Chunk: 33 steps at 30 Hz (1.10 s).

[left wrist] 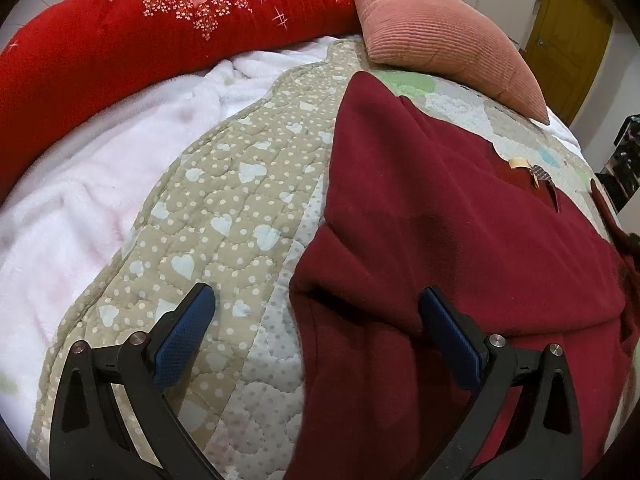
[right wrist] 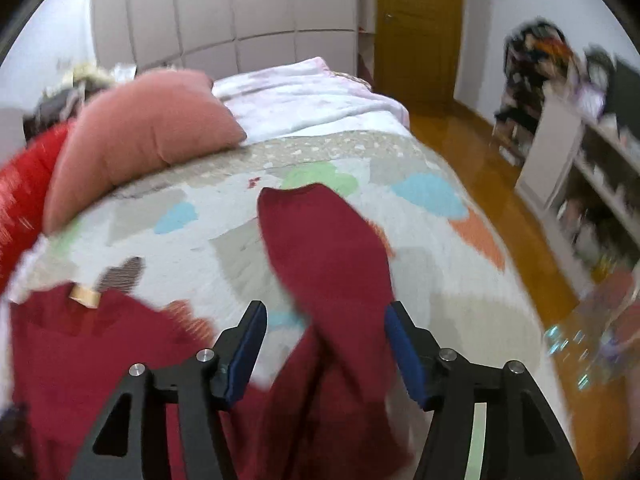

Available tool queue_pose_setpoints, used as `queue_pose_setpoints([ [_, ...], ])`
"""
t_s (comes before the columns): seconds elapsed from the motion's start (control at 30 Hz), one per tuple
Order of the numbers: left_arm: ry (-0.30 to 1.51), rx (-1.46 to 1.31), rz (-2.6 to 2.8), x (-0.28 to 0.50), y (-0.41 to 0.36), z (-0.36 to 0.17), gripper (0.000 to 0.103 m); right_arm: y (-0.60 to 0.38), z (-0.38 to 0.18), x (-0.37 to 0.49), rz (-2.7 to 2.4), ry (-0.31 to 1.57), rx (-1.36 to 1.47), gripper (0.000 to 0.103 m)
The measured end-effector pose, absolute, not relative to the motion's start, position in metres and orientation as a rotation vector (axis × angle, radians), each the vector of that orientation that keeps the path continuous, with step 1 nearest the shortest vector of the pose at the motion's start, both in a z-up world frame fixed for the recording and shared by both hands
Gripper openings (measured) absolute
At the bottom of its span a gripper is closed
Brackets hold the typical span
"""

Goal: Fold small clothes

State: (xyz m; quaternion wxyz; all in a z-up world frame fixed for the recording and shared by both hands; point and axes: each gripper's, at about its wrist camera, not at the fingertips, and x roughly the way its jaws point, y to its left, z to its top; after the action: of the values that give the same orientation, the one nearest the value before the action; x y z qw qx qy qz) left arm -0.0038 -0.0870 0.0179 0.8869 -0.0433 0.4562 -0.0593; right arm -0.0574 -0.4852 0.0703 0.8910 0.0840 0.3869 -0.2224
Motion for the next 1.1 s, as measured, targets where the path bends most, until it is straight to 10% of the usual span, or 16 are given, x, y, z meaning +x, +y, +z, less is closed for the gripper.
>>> queue_pose_setpoints([
  [0.07,0.948,-0.088,-0.122,-0.004,-0.088,0.018,0.103,-0.488,0.058,-0.038,-0.442,0.859,0.086,0.057],
  [0.13,0.947,-0.087,-0.123,-0.004,-0.088,0.018,0.103,-0.499,0.048,-0.028,-0.438,0.895,0.086,0.023],
  [0.2,0.947,-0.087,-0.123,-0.004,-0.088,0.017,0.103,-0.519,0.059,-0.038,-0.415,0.843,0.204,0.012],
  [0.53,0.946,-0.077,-0.121,-0.002,-0.089,0.016,0.103,-0.622,0.079,-0.122,-0.650,0.741,0.476,0.016],
  [0.7,0.945,-0.074,-0.119,-0.002,-0.090,0.016,0.103,-0.604,0.095,-0.137,-0.579,0.645,0.482,0.070],
  [1.03,0.945,-0.075,-0.122,-0.002,-0.090,0.016,0.103,-0.584,0.028,-0.028,-0.583,0.902,0.469,0.069],
  [1.1,0.945,-0.077,-0.124,-0.002,-0.090,0.016,0.103,-0.587,0.026,-0.031,-0.615,0.860,0.449,0.054],
])
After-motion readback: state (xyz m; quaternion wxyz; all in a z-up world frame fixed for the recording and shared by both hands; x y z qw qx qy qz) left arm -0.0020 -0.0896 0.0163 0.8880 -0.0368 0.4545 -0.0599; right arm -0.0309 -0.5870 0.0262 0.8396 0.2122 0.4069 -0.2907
